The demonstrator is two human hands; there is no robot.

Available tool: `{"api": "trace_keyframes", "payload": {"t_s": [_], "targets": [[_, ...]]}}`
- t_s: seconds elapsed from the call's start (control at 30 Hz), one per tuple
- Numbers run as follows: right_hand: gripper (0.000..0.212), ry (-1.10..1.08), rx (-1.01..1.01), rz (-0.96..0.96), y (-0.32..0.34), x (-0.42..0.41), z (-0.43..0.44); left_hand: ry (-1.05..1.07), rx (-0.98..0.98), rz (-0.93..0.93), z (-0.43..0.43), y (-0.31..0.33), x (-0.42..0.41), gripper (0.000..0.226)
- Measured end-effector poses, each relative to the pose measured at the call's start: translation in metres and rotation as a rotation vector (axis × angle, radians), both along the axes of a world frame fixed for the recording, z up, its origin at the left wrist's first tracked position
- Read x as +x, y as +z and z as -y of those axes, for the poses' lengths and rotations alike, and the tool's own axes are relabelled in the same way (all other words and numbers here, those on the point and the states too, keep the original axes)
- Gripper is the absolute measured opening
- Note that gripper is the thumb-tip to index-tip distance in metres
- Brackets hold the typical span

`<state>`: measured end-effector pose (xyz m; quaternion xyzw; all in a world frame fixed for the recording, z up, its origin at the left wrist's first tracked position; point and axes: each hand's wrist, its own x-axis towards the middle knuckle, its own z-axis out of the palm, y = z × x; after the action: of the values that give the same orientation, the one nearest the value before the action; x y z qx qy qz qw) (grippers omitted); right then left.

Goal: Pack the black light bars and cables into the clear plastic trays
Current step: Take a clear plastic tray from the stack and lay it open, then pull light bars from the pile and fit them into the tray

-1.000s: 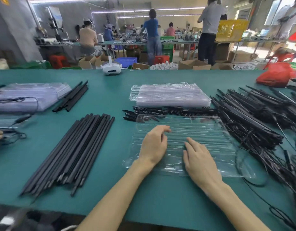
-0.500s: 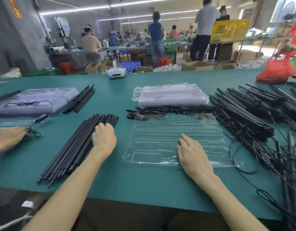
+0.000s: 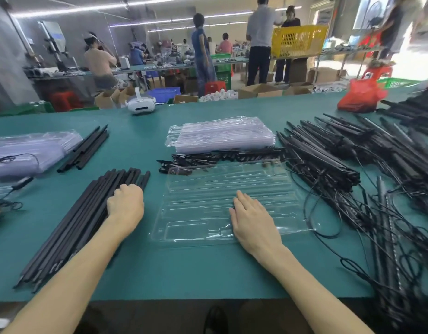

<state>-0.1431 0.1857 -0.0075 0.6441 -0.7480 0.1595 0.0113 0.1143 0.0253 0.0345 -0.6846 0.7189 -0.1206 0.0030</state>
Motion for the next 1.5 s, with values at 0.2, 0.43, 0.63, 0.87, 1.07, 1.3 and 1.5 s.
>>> {"api": "trace_keyframes", "payload": {"t_s": [0.2, 0.43, 0.63, 0.87, 1.07, 1.3, 1.5], "targets": [[0.058, 0.012, 0.018, 0.015, -0.006, 0.047, 0.006, -0.018, 0.060, 0.043, 0.006, 0.005, -0.006, 0.031], [0.056, 0.004, 0.002, 0.027, -0.007, 0.046, 0.005, -0.031, 0.049, -0.019, 0.001, 0.004, 0.000, 0.024], [0.056, -0.004, 0.012, -0.001, -0.007, 0.049, 0.005, -0.057, 0.025, -0.053, -0.005, -0.001, 0.003, 0.021], [0.055, -0.004, 0.003, 0.001, -0.008, 0.049, 0.004, -0.064, 0.022, -0.114, -0.003, 0.004, 0.004, 0.006], [0.055, 0.004, 0.000, -0.005, -0.008, 0.049, 0.003, -0.147, -0.222, -0.501, -0.001, 0.041, 0.009, 0.030], [0.053, -0.013, -0.031, 0.011, -0.010, 0.050, 0.004, -0.364, -0.294, -0.919, -0.019, 0.085, -0.023, 0.043], [0.057, 0.017, 0.004, 0.018, -0.006, 0.048, 0.003, -0.237, 0.078, -1.120, -0.013, 0.052, -0.059, 0.012]]}}
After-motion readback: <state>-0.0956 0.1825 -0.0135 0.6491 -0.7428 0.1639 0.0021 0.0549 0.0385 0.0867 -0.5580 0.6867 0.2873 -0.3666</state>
